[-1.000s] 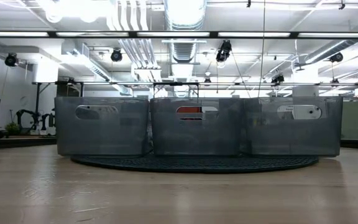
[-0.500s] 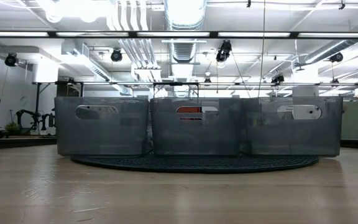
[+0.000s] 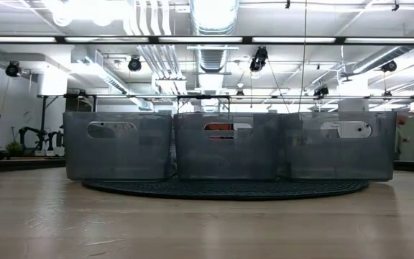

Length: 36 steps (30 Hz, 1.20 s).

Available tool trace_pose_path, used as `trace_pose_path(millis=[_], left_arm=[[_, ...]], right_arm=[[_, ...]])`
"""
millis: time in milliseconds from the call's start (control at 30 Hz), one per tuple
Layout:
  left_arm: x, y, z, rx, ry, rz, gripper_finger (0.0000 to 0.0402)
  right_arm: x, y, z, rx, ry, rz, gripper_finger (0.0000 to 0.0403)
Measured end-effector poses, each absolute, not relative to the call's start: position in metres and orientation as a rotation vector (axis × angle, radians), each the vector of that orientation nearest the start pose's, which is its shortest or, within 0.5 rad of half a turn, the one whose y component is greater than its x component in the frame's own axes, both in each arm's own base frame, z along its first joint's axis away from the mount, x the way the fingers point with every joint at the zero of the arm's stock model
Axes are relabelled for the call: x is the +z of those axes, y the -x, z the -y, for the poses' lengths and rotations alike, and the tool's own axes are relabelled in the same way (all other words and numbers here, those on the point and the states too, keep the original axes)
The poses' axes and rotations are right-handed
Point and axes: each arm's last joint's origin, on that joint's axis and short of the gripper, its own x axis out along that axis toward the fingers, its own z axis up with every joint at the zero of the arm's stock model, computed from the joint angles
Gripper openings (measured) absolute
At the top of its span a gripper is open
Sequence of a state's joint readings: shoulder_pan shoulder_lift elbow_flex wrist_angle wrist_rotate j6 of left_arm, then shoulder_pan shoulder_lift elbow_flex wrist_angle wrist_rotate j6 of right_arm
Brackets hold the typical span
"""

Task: Pick and place Granola Bars by type
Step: Put the red granola bar into the left black bin

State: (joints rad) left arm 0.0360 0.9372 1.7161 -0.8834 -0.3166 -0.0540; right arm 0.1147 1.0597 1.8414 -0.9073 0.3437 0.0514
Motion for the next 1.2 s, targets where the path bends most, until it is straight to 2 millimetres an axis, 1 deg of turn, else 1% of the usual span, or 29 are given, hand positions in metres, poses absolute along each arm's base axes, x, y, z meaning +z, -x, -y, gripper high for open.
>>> trace_pose_path(millis=[167,400,700,800,900,967,1067,1200], left_arm=[[0.514,-0.101,-0.013,0.361,0.031,-0.171,0.0000],[0.506,-0.123,-0.014,0.366,0.022,-0.262,0.0000],[0.493,-0.143,-0.014,0.358,0.016,-0.389,0.0000],[0.489,-0.153,-0.014,0.359,0.018,-0.417,0.0000],[0.489,-0.154,-0.014,0.359,0.017,-0.418,0.0000],[0.488,-0.155,-0.015,0.356,-0.002,-0.422,0.0000],[0.487,-0.158,-0.015,0.355,-0.018,-0.433,0.0000],[0.485,-0.165,-0.015,0.360,0.000,-0.446,0.0000]], right_arm=[[0.528,-0.129,-0.004,-0.245,-0.048,-0.196,0.0009],[0.513,-0.150,-0.004,-0.276,-0.090,-0.326,0.0009],[0.500,-0.177,-0.007,-0.285,-0.072,-0.429,0.0009],[0.496,-0.185,-0.007,-0.276,-0.024,-0.454,0.0009],[0.493,-0.193,-0.008,-0.262,0.044,-0.482,0.0008],[0.491,-0.198,-0.009,-0.258,0.059,-0.496,0.0008],[0.488,-0.203,-0.009,-0.260,0.059,-0.510,0.0008],[0.485,-0.210,-0.010,-0.273,0.014,-0.519,0.0008]])
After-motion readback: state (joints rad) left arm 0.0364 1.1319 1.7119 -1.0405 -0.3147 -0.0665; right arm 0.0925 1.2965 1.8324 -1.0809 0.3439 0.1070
